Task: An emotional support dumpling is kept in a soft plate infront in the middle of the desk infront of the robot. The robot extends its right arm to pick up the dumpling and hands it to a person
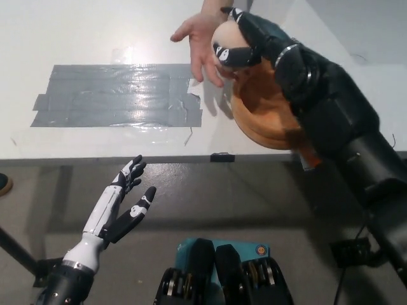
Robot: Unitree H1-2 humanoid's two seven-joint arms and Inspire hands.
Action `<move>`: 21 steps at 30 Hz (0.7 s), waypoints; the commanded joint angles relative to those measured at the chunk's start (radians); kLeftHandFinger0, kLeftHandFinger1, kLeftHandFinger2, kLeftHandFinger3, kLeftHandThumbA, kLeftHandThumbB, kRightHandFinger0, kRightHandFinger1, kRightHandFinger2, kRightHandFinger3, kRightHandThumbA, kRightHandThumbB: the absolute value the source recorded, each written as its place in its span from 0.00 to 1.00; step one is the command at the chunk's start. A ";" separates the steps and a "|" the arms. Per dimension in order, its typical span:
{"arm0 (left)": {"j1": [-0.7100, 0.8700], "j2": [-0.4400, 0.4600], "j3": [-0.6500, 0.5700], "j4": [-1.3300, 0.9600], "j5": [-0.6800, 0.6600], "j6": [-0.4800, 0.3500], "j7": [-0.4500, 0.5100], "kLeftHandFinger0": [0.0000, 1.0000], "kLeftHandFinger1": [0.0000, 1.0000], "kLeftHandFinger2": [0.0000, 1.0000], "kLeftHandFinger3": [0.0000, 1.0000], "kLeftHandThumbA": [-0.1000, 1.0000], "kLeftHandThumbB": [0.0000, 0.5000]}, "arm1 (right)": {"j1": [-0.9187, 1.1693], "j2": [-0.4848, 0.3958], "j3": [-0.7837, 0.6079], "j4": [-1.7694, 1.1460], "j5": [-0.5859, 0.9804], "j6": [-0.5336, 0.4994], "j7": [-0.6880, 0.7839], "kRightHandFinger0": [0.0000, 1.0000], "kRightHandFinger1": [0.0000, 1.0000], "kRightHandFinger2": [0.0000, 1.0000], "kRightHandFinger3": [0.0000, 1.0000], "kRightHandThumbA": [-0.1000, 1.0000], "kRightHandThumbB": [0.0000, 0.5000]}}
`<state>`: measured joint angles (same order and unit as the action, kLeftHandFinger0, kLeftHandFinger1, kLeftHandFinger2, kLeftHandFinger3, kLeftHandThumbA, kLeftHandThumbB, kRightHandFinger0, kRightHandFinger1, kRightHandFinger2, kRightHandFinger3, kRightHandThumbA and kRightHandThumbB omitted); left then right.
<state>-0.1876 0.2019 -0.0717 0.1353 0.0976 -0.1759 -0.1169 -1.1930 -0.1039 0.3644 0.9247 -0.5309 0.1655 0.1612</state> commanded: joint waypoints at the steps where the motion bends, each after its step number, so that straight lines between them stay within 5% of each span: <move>1: -0.011 0.005 0.001 -0.017 -0.005 -0.036 -0.007 1.00 1.00 1.00 1.00 0.66 0.54 | -0.090 0.032 -0.006 0.111 0.010 -0.143 -0.129 0.40 0.82 1.00 0.90 0.14 0.51; 2: -0.015 0.005 0.000 -0.012 -0.007 -0.043 -0.008 1.00 1.00 1.00 1.00 0.66 0.54 | -0.093 0.035 -0.016 0.130 0.030 -0.144 -0.103 0.61 0.98 1.00 1.00 0.32 0.68; 3: -0.017 0.005 0.000 -0.011 -0.007 -0.045 -0.008 1.00 1.00 1.00 1.00 0.66 0.54 | -0.096 0.036 -0.020 0.142 0.037 -0.152 -0.098 0.70 1.00 1.00 1.00 0.37 0.71; 4: -0.018 0.006 -0.001 -0.010 -0.004 -0.045 -0.008 1.00 1.00 1.00 1.00 0.66 0.54 | -0.087 0.033 -0.024 0.143 0.055 -0.164 -0.049 1.00 1.00 1.00 1.00 0.59 0.83; 7: -0.017 0.008 0.001 -0.010 -0.001 -0.050 -0.006 1.00 1.00 1.00 1.00 0.66 0.55 | -0.067 0.022 -0.004 0.149 0.039 -0.182 -0.032 1.00 1.00 1.00 1.00 0.92 1.00; 21: -0.015 0.010 0.003 -0.010 0.004 -0.044 -0.004 1.00 1.00 1.00 1.00 0.66 0.53 | -0.045 -0.028 -0.055 0.078 0.067 -0.216 -0.091 1.00 1.00 1.00 1.00 1.00 1.00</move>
<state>-0.1881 0.2019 -0.0718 0.1401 0.1000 -0.1860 -0.1175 -1.2011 -0.1022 0.3341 1.0647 -0.4880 0.0008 0.1181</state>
